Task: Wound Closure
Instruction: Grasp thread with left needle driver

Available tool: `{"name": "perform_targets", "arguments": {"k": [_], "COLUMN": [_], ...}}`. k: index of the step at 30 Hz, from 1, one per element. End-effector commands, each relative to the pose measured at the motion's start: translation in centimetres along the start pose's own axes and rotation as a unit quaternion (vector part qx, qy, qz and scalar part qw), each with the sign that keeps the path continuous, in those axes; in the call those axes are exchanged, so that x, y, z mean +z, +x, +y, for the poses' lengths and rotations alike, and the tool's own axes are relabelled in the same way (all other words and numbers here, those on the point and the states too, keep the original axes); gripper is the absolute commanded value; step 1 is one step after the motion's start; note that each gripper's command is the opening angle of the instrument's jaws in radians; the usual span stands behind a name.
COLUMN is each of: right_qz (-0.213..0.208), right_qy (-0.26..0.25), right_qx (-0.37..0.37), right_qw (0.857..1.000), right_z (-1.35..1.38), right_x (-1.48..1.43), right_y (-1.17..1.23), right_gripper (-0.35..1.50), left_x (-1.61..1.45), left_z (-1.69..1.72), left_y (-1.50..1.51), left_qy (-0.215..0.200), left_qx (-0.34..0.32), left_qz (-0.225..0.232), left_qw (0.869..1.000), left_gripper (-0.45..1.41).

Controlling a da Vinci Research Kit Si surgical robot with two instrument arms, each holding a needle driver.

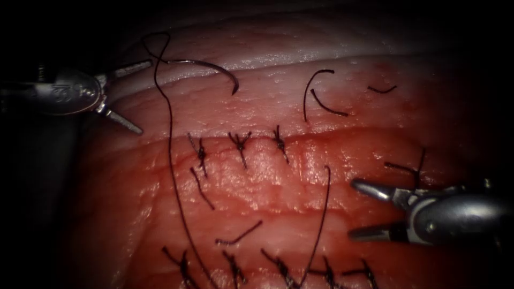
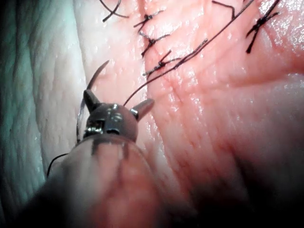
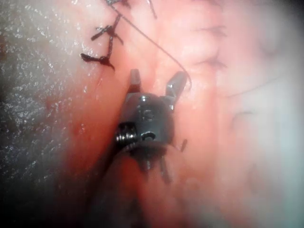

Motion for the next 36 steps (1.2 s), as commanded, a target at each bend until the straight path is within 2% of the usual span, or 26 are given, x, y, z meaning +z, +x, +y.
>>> {"name": "perform_targets", "arguments": {"k": [1, 5, 12, 16, 20, 22, 23, 24, 25, 26, 34, 36], "right_qz": [0.001, 0.001, 0.001, 0.001, 0.002, 0.001, 0.001, 0.001, 0.001, 0.001, 0.004, 0.012], "right_qy": [0.001, 0.001, 0.001, 0.002, 0.002, 0.002, 0.002, 0.002, 0.002, 0.002, 0.003, -0.003], "right_qx": [0.000, 0.000, 0.002, 0.005, 0.005, 0.008, 0.008, 0.008, 0.009, 0.009, 0.027, 0.040], "right_qw": [1.000, 1.000, 1.000, 1.000, 1.000, 1.000, 1.000, 1.000, 1.000, 1.000, 1.000, 0.999], "right_z": [-0.04, -0.04, -0.02, -0.02, -0.02, -0.02, -0.02, -0.01, -0.01, -0.01, 0.07, 0.15], "right_x": [0.09, 0.09, 0.09, 0.08, 0.08, 0.08, 0.08, 0.08, 0.08, 0.08, 0.00, -0.05], "right_y": [-0.01, -0.01, -0.03, -0.04, -0.04, -0.04, -0.04, -0.04, -0.04, -0.04, -0.02, 0.01], "right_gripper": [0.99, 1.01, 1.01, 1.01, 1.01, 0.99, 0.99, 0.98, 0.98, 0.98, 0.91, 0.91], "left_x": [0.08, 0.19, 0.39, 0.45, 0.48, 0.48, 0.48, 0.49, 0.49, 0.49, 0.32, 0.20], "left_z": [-0.01, 0.07, 0.23, 0.34, 0.35, 0.35, 0.35, 0.34, 0.34, 0.34, 0.20, 0.11], "left_y": [0.00, 0.09, 0.25, 0.29, 0.28, 0.27, 0.27, 0.27, 0.27, 0.27, 0.31, 0.37], "left_qy": [-0.005, -0.027, -0.048, -0.073, -0.075, -0.078, -0.078, -0.077, -0.080, -0.083, -0.083, -0.053], "left_qx": [0.015, 0.056, 0.112, 0.127, 0.129, 0.129, 0.129, 0.129, 0.130, 0.130, 0.117, 0.108], "left_qz": [-0.001, -0.015, -0.002, -0.011, -0.011, -0.012, -0.012, -0.012, -0.013, -0.014, -0.023, -0.008], "left_qw": [1.000, 0.998, 0.993, 0.989, 0.989, 0.988, 0.988, 0.988, 0.988, 0.988, 0.989, 0.993], "left_gripper": [0.59, 0.49, 0.47, 0.37, 0.34, 0.22, 0.10, -0.03, -0.28, -0.45, -0.45, -0.45]}}
